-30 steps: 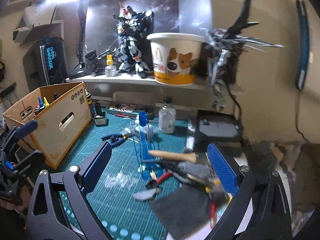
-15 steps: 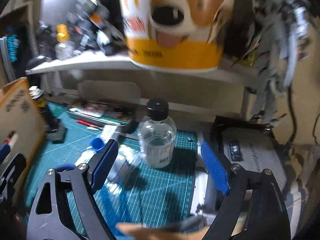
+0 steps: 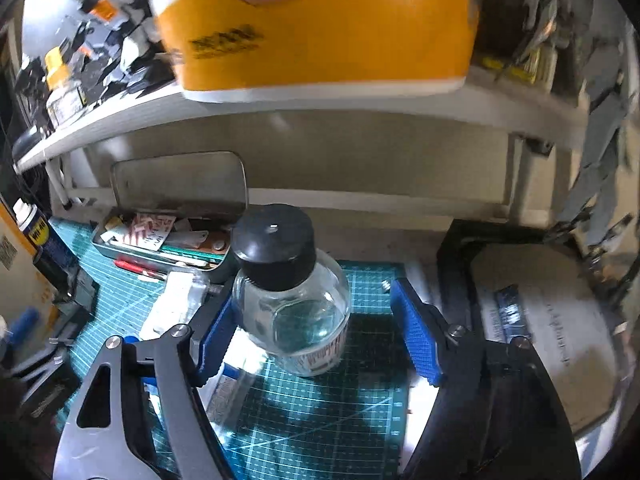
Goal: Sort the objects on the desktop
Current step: 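Grasp the clear glass bottle with the right gripper while the left grasps the black square bottle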
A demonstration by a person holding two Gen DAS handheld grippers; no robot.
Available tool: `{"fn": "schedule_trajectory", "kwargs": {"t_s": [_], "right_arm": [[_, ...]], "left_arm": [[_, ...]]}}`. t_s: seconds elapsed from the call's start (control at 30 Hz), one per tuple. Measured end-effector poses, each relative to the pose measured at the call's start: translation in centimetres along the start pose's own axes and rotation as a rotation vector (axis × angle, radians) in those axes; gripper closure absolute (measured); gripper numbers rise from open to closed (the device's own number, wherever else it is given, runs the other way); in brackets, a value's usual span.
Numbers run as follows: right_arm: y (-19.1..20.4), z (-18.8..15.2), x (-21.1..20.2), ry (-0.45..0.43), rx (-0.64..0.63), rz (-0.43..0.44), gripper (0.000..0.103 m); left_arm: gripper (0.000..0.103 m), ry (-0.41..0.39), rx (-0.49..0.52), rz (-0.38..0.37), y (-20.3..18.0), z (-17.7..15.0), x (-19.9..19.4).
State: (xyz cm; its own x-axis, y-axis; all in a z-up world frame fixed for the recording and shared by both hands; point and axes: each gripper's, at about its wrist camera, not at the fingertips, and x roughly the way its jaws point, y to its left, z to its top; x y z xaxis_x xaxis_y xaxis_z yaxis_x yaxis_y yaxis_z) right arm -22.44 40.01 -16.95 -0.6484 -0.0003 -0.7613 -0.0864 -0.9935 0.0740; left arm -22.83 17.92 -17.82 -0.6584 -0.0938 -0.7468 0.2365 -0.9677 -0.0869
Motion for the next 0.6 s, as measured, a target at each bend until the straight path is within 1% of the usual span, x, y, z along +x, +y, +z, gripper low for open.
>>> {"fn": "schedule_trajectory", "kwargs": {"t_s": [0.03,0.07,0.1,0.13,0.17,0.2,0.23,0.27,0.47,0.6], "right_arm": [[-0.1,0.0,0.2,0.010,0.008,0.012,0.034],[-0.1,0.1,0.2,0.014,0.008,0.022,0.039],[0.0,0.2,0.3,0.012,-0.002,0.030,0.042],[0.0,0.4,0.5,0.011,-0.011,0.040,0.046],[0.0,0.7,0.6,0.014,-0.011,0.050,0.046],[-0.1,0.8,0.7,0.019,-0.003,0.065,0.047],[-0.2,0.8,0.6,0.022,-0.001,0.082,0.051],[-0.2,0.8,0.4,0.023,-0.006,0.090,0.053],[-0.3,0.7,-0.2,0.010,-0.012,0.082,0.054],[-0.7,0.7,-0.7,0.003,0.004,0.088,0.055]], "left_arm": [[0.019,0.019,-0.024,-0.003,0.3,0.2,0.5],[0.028,0.039,-0.037,-0.010,0.4,0.4,0.9],[0.033,0.058,-0.048,-0.018,0.5,0.5,1.3],[0.035,0.068,-0.051,-0.030,0.5,0.7,1.2],[0.041,0.077,-0.053,-0.043,0.5,0.9,1.2],[0.050,0.086,-0.055,-0.055,0.6,1.1,1.2],[0.055,0.088,-0.050,-0.067,0.6,1.1,1.0],[0.055,0.089,-0.045,-0.080,0.6,1.1,0.8],[0.056,0.091,-0.004,-0.146,0.2,0.8,-0.6],[0.058,0.077,0.031,-0.180,-0.8,-0.2,-3.0]]}}
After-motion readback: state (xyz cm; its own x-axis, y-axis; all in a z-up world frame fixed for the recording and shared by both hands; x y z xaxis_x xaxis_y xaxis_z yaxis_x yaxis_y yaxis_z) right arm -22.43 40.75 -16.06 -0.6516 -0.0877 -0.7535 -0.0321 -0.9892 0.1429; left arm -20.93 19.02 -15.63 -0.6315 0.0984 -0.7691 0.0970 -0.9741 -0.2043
